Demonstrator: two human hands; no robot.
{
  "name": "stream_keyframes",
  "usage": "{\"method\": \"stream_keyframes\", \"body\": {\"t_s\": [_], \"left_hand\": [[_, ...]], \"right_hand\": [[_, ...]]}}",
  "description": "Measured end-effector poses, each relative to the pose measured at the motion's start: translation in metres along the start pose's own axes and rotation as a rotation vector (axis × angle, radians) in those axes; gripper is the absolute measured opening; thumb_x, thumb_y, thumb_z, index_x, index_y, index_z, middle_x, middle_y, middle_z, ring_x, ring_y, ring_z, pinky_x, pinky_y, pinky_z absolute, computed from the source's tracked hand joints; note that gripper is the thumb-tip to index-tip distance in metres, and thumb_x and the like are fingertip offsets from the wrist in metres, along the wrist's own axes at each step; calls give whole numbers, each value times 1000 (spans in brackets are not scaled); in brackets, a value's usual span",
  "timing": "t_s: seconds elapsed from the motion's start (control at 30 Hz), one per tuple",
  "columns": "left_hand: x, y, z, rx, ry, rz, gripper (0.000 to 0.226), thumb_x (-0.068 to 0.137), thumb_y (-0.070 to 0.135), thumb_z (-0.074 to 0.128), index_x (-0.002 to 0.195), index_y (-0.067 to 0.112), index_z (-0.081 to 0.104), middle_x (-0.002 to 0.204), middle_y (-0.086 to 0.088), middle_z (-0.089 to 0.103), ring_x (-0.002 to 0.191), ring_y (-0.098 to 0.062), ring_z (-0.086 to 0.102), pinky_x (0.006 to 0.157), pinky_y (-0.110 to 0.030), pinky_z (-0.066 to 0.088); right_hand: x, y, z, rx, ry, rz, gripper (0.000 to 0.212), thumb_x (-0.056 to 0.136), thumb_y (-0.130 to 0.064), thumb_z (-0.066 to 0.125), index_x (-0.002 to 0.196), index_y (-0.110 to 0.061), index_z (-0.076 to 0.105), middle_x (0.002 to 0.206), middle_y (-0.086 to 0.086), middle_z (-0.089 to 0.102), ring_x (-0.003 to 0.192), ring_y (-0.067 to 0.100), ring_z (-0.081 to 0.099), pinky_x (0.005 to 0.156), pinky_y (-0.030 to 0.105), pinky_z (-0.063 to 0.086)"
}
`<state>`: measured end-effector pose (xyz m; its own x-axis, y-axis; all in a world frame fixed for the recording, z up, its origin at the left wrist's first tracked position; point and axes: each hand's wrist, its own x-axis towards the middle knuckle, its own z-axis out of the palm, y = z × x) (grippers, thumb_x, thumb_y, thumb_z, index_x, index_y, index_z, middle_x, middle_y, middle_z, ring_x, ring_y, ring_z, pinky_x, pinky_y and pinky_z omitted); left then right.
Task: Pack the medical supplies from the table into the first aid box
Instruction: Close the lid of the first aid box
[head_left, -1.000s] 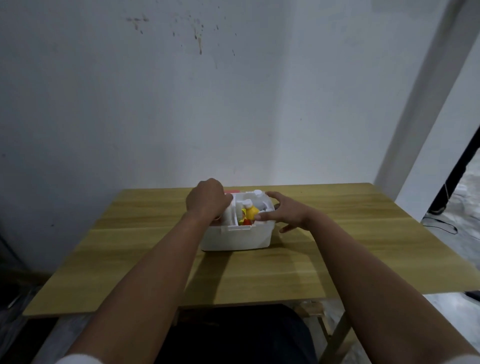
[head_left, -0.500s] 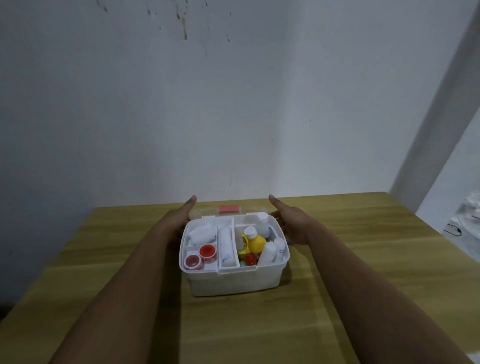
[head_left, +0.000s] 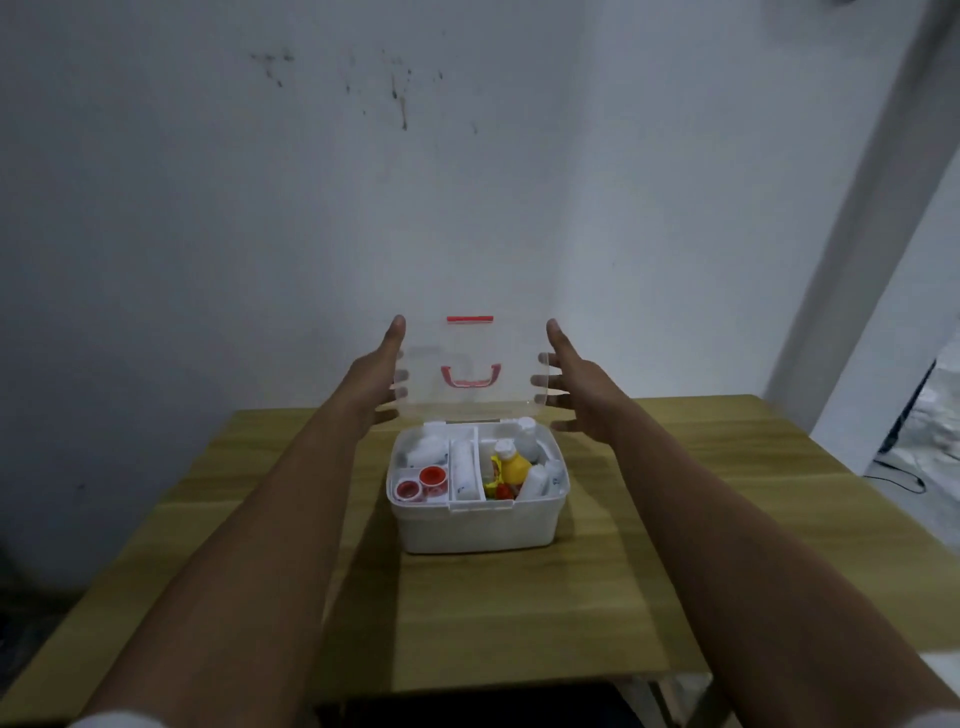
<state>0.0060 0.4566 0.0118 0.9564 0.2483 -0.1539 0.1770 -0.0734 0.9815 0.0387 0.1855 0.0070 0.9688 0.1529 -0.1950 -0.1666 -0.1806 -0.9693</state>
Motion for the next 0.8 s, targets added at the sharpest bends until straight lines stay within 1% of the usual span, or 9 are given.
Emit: {"method": "stream_keyframes", "body": {"t_s": [0.07, 0.17, 0.27, 0.37, 0.43, 0.5, 0.57, 0.67, 0.8], "left_hand": [[-24, 4, -2, 30, 11, 36, 96, 80, 91, 42, 147, 24, 53, 144, -3, 57, 125, -27, 56, 109, -51, 42], [-58, 2, -1, 120, 31, 87, 94, 83, 89, 40, 147, 20, 51, 148, -4, 53, 124, -27, 53, 98, -46, 43], [-90, -12, 5, 274, 46, 175, 88, 90, 80, 43, 146, 13, 54, 150, -10, 52, 124, -29, 54, 101, -40, 43], [-116, -41, 15, 376, 23, 254, 75, 93, 70, 52, 142, 14, 60, 156, -8, 48, 114, -25, 61, 84, -32, 50], [-128, -61, 20, 442, 27, 304, 77, 88, 73, 55, 147, 23, 57, 167, 0, 31, 138, -28, 49, 102, -40, 49], [-136, -76, 23, 481, 62, 347, 71, 93, 67, 57, 152, 28, 50, 170, 7, 22, 148, -23, 36, 112, -44, 37], [-144, -86, 22, 452, 67, 378, 70, 94, 56, 64, 155, 30, 45, 170, 10, 19, 142, -15, 41, 106, -39, 41], [-148, -101, 17, 450, 51, 435, 90, 81, 51, 81, 158, 32, 38, 170, 10, 18, 129, -14, 56, 98, -37, 53], [-144, -109, 18, 446, 74, 494, 97, 76, 36, 89, 158, 31, 37, 169, 6, 22, 121, -7, 52, 92, -30, 53]], "right_hand": [[-24, -5, 3, -33, 33, -38, 114, 63, -101, 41, 152, -29, 45, 154, 4, 51, 137, 33, 50, 109, 61, 37], [-56, 0, 5, -107, 78, -101, 117, 59, -104, 41, 149, -28, 49, 151, 2, 53, 125, 29, 55, 100, 60, 42], [-81, 18, 7, -204, 95, -192, 102, 76, -93, 42, 144, -18, 56, 147, 6, 56, 127, 31, 56, 98, 54, 45], [-97, 45, 12, -293, 84, -314, 86, 85, -80, 51, 133, -12, 67, 141, 9, 63, 133, 27, 56, 108, 42, 45], [-103, 64, 16, -330, 76, -357, 78, 85, -73, 60, 137, -14, 65, 147, 6, 59, 138, 24, 52, 112, 38, 42], [-106, 80, 20, -376, 93, -377, 83, 82, -70, 68, 147, -19, 56, 158, 2, 47, 144, 24, 45, 117, 44, 39], [-109, 91, 22, -409, 126, -401, 93, 74, -71, 75, 151, -24, 50, 161, -1, 42, 145, 23, 43, 116, 50, 41], [-111, 100, 24, -478, 167, -453, 103, 66, -63, 86, 153, -27, 45, 162, -1, 40, 146, 21, 40, 116, 48, 41], [-107, 108, 30, -534, 223, -504, 112, 57, -66, 89, 152, -29, 43, 160, -4, 42, 142, 18, 44, 112, 44, 45]]}}
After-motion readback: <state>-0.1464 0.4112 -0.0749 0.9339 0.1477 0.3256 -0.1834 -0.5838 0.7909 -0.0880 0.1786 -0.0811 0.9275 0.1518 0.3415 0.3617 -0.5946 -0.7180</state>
